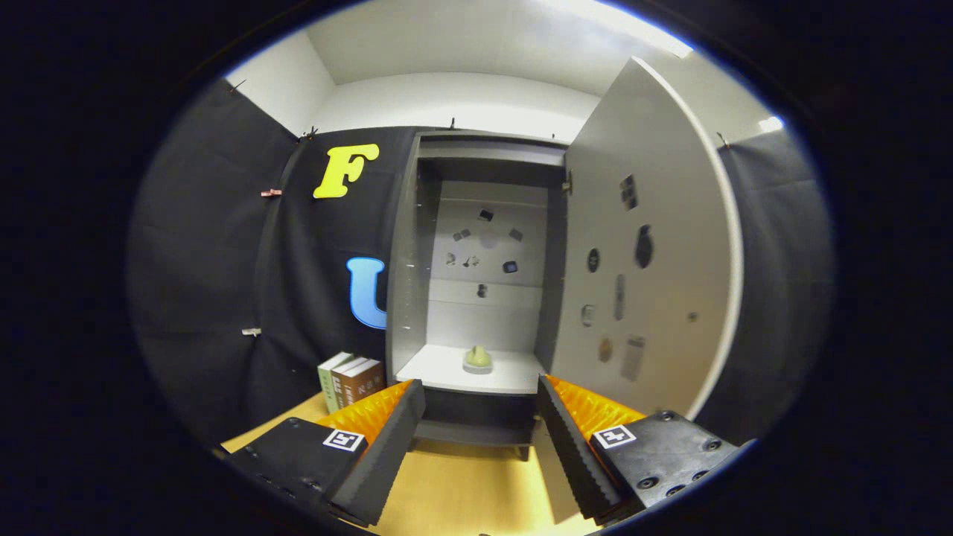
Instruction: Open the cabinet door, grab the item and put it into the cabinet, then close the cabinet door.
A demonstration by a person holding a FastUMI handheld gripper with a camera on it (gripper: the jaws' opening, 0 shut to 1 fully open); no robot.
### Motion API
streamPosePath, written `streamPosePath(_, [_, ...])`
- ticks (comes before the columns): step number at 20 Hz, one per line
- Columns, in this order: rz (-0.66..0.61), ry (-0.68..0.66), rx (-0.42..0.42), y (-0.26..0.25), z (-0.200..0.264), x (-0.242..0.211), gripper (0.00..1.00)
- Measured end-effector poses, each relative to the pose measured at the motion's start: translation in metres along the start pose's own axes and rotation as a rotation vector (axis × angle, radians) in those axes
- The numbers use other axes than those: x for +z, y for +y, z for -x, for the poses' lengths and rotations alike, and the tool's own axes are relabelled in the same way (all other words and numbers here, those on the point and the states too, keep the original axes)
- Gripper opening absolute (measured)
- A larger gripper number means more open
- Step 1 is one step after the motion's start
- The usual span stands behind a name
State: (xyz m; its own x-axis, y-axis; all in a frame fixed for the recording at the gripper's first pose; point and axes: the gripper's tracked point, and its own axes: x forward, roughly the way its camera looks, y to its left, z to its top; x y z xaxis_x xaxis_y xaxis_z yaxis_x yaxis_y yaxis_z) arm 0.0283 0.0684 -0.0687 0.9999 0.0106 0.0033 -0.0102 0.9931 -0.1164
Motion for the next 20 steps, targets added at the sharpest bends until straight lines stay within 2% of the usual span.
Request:
streamPosePath(7, [-0.037,-0.019,-0.044,-0.092,0.070,0.004,0.96])
streamPosePath(13, [-0.019,-0.002,-0.143,-0.192,0.077,-0.009,0.96])
streamPosePath(18, [-0.050,0.008,-0.067,-0.214,0.044,-0.022,0.96])
streamPosePath(20, [-0.046,0.024,-0.008,-0.206,0.028,-0.029,0.96])
